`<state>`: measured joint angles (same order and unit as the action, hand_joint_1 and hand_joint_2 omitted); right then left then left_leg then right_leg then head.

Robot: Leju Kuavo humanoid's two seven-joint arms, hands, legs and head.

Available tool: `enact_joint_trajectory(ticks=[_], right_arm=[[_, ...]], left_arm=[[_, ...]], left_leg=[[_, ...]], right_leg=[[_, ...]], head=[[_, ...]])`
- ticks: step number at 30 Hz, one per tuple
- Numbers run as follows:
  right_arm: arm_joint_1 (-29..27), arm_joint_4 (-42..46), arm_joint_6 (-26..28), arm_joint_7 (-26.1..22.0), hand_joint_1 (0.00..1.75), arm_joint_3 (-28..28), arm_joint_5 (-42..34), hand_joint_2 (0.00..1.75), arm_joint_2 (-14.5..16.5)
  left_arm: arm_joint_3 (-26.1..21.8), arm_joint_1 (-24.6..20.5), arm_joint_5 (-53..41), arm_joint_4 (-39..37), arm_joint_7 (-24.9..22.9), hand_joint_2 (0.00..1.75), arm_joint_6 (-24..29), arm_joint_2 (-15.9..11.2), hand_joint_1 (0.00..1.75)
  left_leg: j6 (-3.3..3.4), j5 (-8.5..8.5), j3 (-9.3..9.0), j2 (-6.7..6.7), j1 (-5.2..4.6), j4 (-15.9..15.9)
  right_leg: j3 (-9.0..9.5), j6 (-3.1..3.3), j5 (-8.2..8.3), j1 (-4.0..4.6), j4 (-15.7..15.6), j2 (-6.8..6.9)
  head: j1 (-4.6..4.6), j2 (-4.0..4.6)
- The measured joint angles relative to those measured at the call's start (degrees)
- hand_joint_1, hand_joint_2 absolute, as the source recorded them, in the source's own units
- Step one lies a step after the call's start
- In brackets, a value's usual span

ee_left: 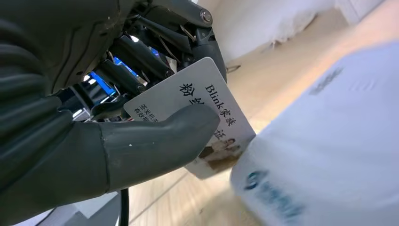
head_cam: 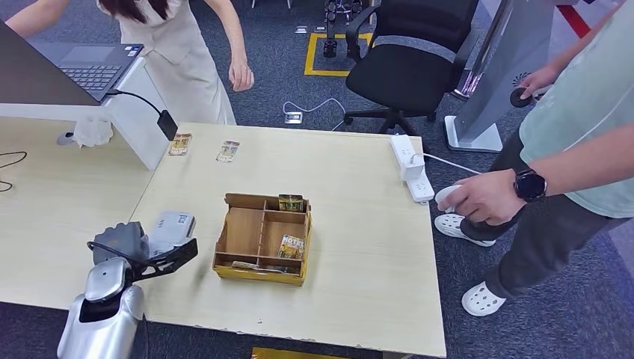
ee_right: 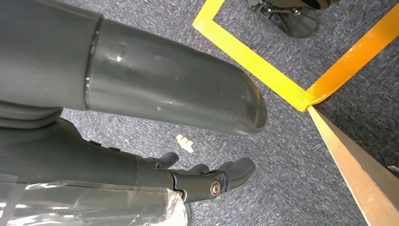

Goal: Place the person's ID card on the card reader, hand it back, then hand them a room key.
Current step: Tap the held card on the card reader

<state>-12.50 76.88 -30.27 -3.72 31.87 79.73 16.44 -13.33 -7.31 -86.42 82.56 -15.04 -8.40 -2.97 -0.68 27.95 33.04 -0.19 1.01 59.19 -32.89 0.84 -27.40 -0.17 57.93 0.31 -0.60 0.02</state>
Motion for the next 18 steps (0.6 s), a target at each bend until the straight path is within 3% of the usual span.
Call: enact_joint_trajectory(ticks=[18], right_arm=[[0.0, 0.2, 0.3, 0.8, 0.00, 0.0, 0.0, 0.00, 0.0]], left_arm=[[0.0, 2.4, 0.0, -3.1, 6.2, 1.75, 1.6, 4.5, 1.75]], left_leg=[[0.00, 0.00, 0.00, 0.04, -0.01, 0.0]], right_leg=[[0.03, -0.03, -0.02, -0.01, 0.0, 0.06]], head=[[0.00, 0.00]])
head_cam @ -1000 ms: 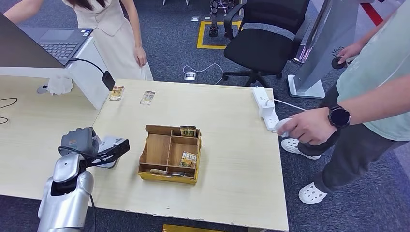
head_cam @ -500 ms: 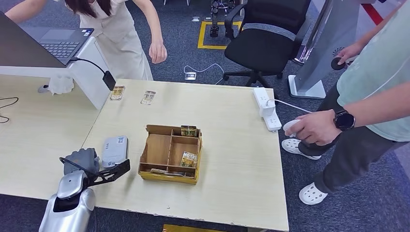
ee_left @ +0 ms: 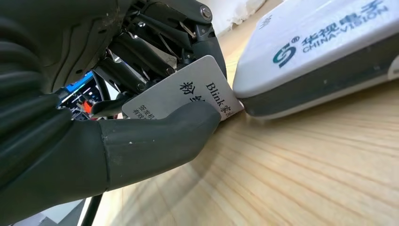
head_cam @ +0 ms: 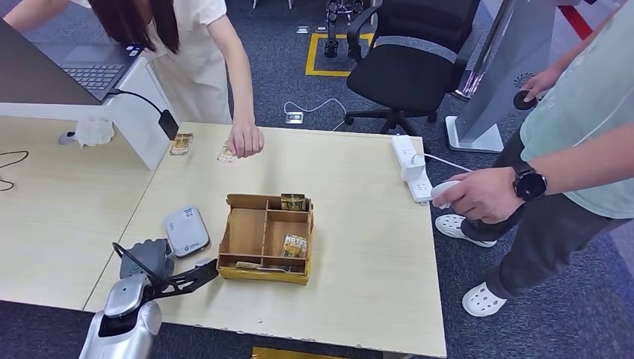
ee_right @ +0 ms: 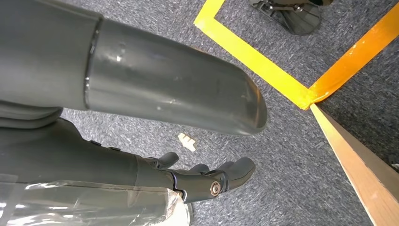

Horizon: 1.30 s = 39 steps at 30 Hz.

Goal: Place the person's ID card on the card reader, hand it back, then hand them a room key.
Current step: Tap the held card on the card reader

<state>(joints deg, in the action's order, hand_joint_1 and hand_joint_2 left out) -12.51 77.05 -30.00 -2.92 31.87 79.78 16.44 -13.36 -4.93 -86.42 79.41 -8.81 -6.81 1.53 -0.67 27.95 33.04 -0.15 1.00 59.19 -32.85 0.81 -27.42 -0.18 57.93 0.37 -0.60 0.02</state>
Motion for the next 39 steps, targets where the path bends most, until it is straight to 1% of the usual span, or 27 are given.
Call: enact_joint_trajectory(ticks=[6, 12, 21, 35, 39], right_arm=[[0.0, 0.0, -0.4, -0.1, 0.00, 0.0, 0.5, 0.00, 0.0], [0.0, 0.0, -0.6, -0.4, 0.00, 0.0, 0.7, 0.00, 0.0], [0.0, 0.0, -0.6, -0.9, 0.00, 0.0, 1.0, 0.00, 0.0], [0.0, 0.0, -0.6, -0.9, 0.00, 0.0, 1.1, 0.00, 0.0], [0.0, 0.0, -0.7, -1.1, 0.00, 0.0, 1.5, 0.00, 0.0]], left_arm=[[-0.9, -0.4, 0.0, -0.3, 0.8, 1.75, 0.8, 0.7, 1.75], [-2.4, -1.1, 0.0, 0.7, 0.3, 1.75, 0.2, 1.5, 1.75], [-3.5, -2.4, 0.0, 2.8, 0.3, 1.75, 0.3, 1.5, 1.75], [-3.8, -2.5, 0.0, 3.6, 0.3, 1.75, 0.4, 1.5, 1.75], [-4.4, -3.1, 0.0, 4.3, 1.1, 1.75, 0.4, 1.5, 1.75]], left_leg=[[0.00, 0.00, 0.00, 0.00, 0.00, 0.0], [0.00, 0.00, -0.03, 0.00, 0.00, 0.0], [0.00, -0.01, -0.03, -0.01, 0.01, 0.0], [0.00, 0.00, -0.01, -0.01, 0.01, 0.0], [0.00, 0.00, -0.01, -0.01, 0.01, 0.0]], right_leg=[[0.00, 0.00, 0.00, 0.00, 0.0, 0.00], [0.01, 0.01, 0.01, 0.00, 0.0, -0.01], [0.01, 0.01, 0.01, 0.01, 0.0, -0.01], [-0.02, 0.01, 0.01, 0.00, 0.0, -0.02], [-0.02, 0.01, 0.01, 0.01, 0.0, -0.02]], head=[[0.01, 0.00], [0.01, 0.00], [0.01, 0.00], [0.01, 0.00], [0.01, 0.00]])
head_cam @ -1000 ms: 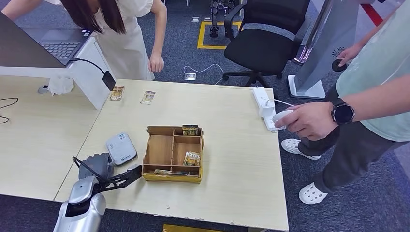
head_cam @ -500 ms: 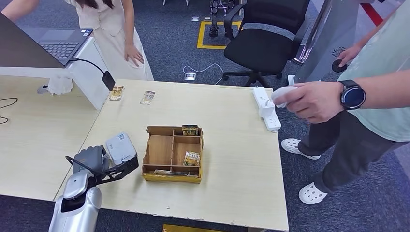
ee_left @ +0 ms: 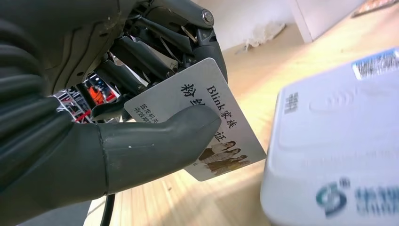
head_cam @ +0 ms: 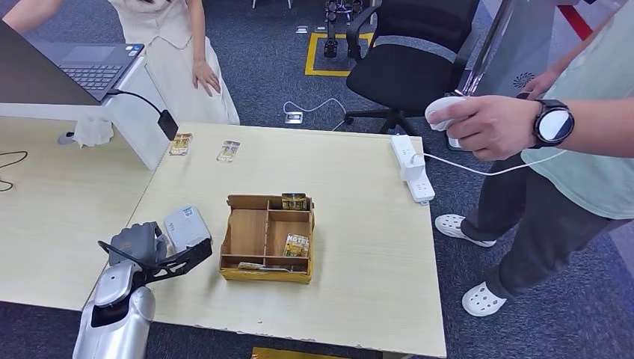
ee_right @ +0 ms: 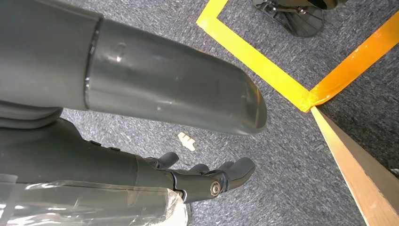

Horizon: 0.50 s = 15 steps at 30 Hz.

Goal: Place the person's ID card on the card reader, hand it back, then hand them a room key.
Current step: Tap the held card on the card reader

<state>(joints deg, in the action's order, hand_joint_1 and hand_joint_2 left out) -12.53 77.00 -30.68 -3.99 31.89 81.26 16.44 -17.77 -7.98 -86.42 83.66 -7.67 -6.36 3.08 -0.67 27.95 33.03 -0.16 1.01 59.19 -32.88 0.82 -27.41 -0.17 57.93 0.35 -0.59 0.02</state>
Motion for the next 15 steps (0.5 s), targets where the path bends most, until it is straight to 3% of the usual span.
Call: enact_joint_trajectory(ticks=[7, 15], right_arm=[[0.0, -0.2, 0.0, -0.5, 0.00, 0.0, 0.5, 0.00, 0.0], [0.0, -0.6, 0.2, -0.7, 0.00, 0.0, 1.0, 0.00, 0.0]], left_arm=[[-0.8, -1.9, 0.4, 2.9, 5.2, 1.75, 1.5, 0.9, 1.75], [-0.4, -2.4, 0.7, 5.0, 5.9, 1.75, 2.3, 1.7, 1.75]], left_leg=[[0.00, 0.00, 0.00, -0.01, -0.01, 0.0], [0.00, 0.00, 0.00, -0.01, -0.01, 0.0]], right_leg=[[0.00, 0.00, 0.00, 0.00, 0.0, -0.01], [-0.01, 0.00, 0.00, -0.01, 0.0, -0.03]], head=[[0.01, 0.00], [-0.01, 0.00]])
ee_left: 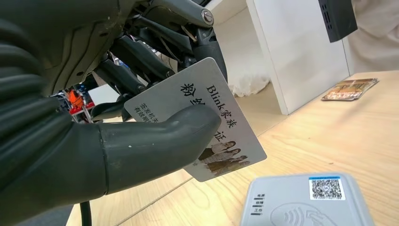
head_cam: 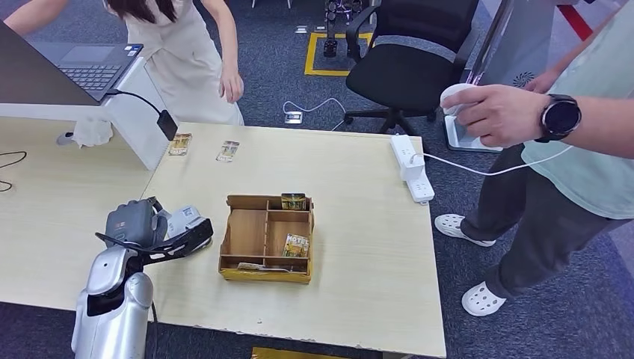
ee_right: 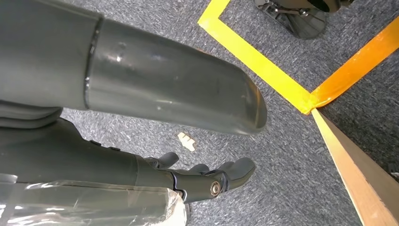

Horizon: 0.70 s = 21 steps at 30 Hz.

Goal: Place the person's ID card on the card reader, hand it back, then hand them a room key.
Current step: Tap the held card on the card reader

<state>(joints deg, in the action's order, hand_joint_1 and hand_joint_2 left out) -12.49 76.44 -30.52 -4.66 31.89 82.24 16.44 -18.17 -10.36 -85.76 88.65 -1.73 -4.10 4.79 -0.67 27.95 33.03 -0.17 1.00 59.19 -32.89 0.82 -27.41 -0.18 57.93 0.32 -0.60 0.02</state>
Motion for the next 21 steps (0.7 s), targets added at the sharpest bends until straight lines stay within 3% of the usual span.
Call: enact_joint_trajectory(ticks=[12, 21], right_arm=[[0.0, -0.3, 0.6, -0.3, 0.00, 0.0, 0.4, 0.00, 0.0], [-2.4, 1.6, 4.0, 3.4, 0.00, -3.5, -5.4, 0.00, 0.2]], left_arm=[[3.6, 0.5, 1.7, 1.4, 2.4, 1.75, 1.1, -0.2, 1.75], [9.1, 5.0, 5.7, 3.3, 5.4, 1.75, 0.5, -1.3, 1.75]], left_leg=[[0.00, 0.00, 0.02, 0.01, 0.00, 0.0], [0.01, 0.01, 0.06, -0.06, -0.02, 0.0]], right_leg=[[0.00, 0.00, 0.00, 0.00, 0.0, 0.01], [-0.11, -0.01, -0.01, -0.01, 0.0, -0.10]], head=[[0.01, 0.00], [-0.01, 0.00]])
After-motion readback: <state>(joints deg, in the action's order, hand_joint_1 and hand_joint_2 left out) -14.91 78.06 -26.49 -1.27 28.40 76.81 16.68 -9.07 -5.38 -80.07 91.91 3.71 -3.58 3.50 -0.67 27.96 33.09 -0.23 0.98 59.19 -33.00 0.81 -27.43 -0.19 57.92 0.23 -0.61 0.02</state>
